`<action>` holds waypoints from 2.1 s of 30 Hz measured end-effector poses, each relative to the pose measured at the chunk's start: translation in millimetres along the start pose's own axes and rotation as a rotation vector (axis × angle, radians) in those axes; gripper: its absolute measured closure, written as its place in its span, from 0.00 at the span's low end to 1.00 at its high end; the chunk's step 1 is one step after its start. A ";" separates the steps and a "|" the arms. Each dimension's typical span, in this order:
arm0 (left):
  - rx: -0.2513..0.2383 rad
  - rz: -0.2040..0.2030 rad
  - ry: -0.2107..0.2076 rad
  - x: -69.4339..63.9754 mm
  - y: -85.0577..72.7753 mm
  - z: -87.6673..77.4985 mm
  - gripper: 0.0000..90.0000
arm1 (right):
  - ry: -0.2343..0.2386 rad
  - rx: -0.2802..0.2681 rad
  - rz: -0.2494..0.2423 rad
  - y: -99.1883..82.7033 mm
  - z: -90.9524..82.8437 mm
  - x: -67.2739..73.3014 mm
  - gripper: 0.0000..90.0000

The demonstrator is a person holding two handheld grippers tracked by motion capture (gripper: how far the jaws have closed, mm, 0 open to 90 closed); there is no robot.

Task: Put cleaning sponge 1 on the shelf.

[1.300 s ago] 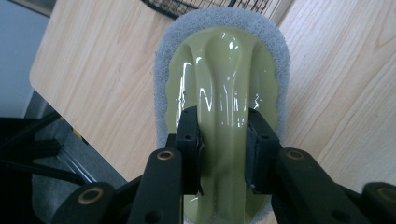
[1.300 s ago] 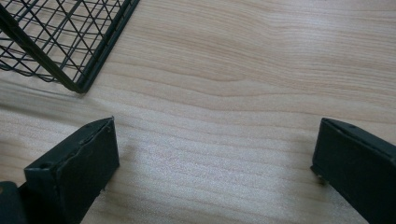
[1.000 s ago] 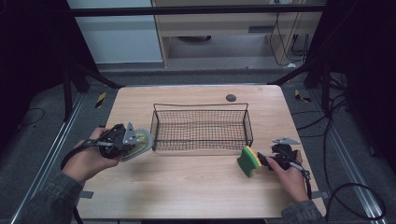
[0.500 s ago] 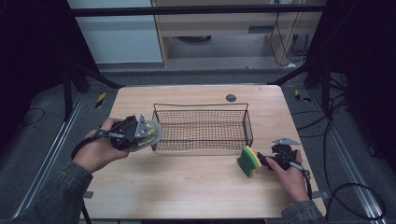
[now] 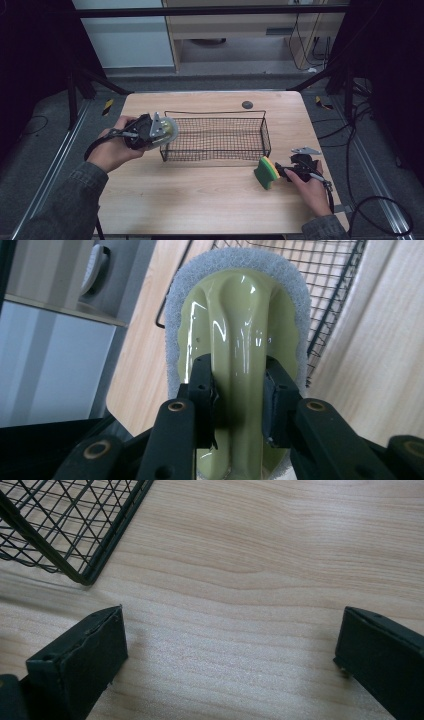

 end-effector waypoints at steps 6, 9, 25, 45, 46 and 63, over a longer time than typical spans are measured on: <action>0.005 0.003 0.011 7.7 2.4 6.8 0.79 | 0.000 0.000 -0.001 0.0 0.1 0.0 0.01; -0.010 0.008 0.010 7.6 7.6 7.5 0.79 | 0.000 0.000 0.000 0.0 0.0 0.0 0.00; -0.034 0.057 0.016 5.7 41.1 19.1 0.79 | -0.001 -0.001 -0.002 0.1 0.0 0.1 0.01; -0.042 0.096 0.015 -2.1 56.5 27.3 0.79 | 0.000 -0.001 0.003 0.3 0.2 0.5 0.01; -0.042 0.097 0.014 -2.3 56.8 27.9 0.79 | 0.000 -0.001 0.003 0.3 0.2 0.4 0.01; -0.033 0.111 0.010 -4.9 62.8 43.8 0.79 | 0.000 0.002 -0.008 0.3 0.5 -0.3 0.01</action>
Point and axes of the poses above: each handheld gripper's, and its own axes: z roughly forward along the jaws, y roughly out of its top, x roughly to its left, the point moved 7 cm from there along z, roughly forward along the jaws, and after that the axes turned 8 degrees about y, right-handed, at the moved point
